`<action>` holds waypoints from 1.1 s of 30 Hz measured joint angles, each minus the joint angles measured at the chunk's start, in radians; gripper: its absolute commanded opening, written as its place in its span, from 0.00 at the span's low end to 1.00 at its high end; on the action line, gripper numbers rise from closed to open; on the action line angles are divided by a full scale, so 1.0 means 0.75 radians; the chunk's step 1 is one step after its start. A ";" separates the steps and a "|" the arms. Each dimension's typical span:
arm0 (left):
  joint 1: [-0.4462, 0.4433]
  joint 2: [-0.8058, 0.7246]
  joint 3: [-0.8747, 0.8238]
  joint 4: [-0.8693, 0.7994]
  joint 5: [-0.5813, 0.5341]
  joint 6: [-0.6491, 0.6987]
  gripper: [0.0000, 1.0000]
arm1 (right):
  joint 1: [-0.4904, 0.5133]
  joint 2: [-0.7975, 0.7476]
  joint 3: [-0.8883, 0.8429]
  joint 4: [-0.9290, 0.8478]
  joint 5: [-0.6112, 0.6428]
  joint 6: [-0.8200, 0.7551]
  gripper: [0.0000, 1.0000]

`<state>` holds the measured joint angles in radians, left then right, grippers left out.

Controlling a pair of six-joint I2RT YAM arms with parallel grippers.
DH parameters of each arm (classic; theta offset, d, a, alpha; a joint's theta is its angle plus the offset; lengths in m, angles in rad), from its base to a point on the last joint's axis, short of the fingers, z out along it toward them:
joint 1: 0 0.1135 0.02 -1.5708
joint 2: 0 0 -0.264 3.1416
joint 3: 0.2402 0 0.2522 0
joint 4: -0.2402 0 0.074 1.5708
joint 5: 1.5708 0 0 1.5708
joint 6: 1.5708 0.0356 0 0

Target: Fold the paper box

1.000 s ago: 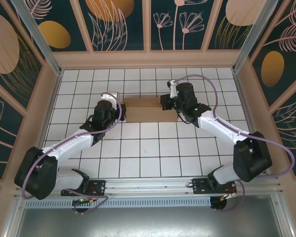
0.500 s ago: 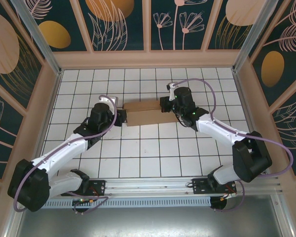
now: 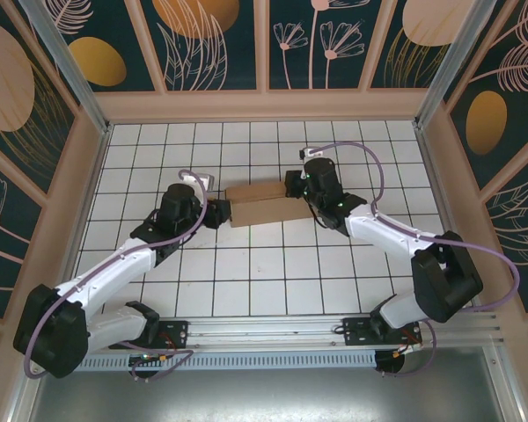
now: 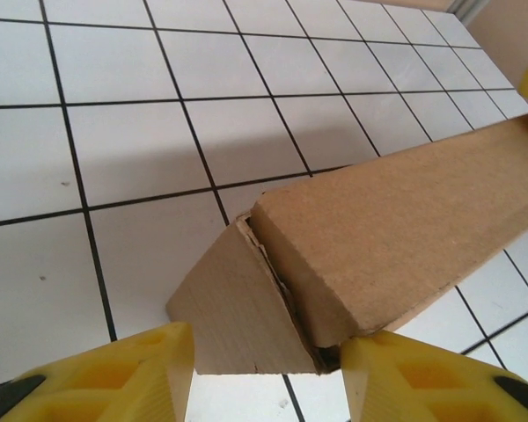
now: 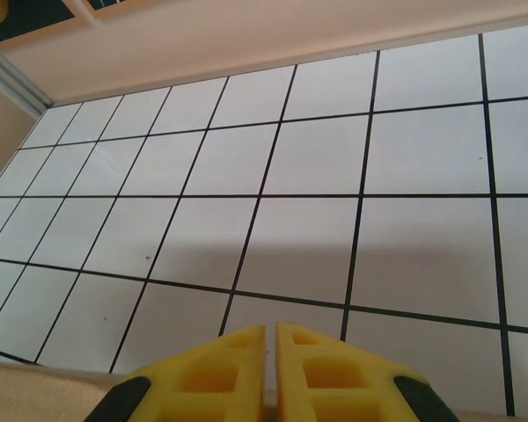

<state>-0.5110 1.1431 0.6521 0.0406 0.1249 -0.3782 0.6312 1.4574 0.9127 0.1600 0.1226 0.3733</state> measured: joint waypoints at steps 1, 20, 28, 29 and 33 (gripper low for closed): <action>0.000 -0.003 0.000 -0.009 0.010 0.000 0.48 | 0.006 0.006 -0.001 0.009 0.016 0.005 0.15; -0.003 0.270 0.139 -0.127 0.029 0.046 0.44 | 0.031 -0.104 0.071 -0.135 -0.170 -0.122 0.39; -0.003 0.197 0.152 -0.183 0.074 0.048 0.44 | 0.032 -0.051 -0.013 -0.096 -0.172 -0.150 0.31; -0.003 0.175 0.156 -0.196 0.092 0.048 0.44 | 0.032 -0.043 -0.014 -0.077 -0.164 -0.150 0.31; -0.002 0.110 0.186 -0.252 0.162 0.048 0.43 | 0.032 -0.015 -0.015 -0.021 -0.128 -0.151 0.30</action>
<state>-0.5125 1.2259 0.7914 -0.1482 0.2462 -0.3420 0.6548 1.4464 0.9016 0.1440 0.0269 0.2604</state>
